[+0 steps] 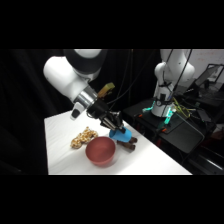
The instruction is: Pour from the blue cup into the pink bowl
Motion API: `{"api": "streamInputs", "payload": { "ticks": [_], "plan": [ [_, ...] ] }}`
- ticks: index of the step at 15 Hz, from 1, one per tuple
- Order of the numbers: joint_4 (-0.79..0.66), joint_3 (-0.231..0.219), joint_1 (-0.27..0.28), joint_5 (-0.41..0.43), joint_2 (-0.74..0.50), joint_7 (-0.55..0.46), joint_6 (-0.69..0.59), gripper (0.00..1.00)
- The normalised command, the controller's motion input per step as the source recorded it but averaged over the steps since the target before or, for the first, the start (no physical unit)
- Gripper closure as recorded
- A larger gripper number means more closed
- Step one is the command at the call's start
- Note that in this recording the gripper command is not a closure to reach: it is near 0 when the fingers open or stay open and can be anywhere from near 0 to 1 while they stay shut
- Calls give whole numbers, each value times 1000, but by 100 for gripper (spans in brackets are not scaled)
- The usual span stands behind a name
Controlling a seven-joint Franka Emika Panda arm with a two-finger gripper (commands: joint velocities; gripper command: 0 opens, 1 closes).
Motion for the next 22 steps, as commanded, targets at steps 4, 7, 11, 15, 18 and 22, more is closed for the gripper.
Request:
{"api": "streamInputs", "payload": {
  "ticks": [4, 7, 11, 15, 18, 22],
  "plan": [
    [536, 84, -152, 380, 327, -104, -719, 15],
    [408, 55, -120, 409, 286, -49, -581, 15],
    [264, -17, -37, 287, 143, -28, -353, 15],
    [1, -160, 125, -74, -155, -50, 193, 15],
    [-347, -176, 155, -343, -452, -81, 477, 15],
    [-734, -117, 86, -376, -681, -122, 610, 15]
  ]
}}
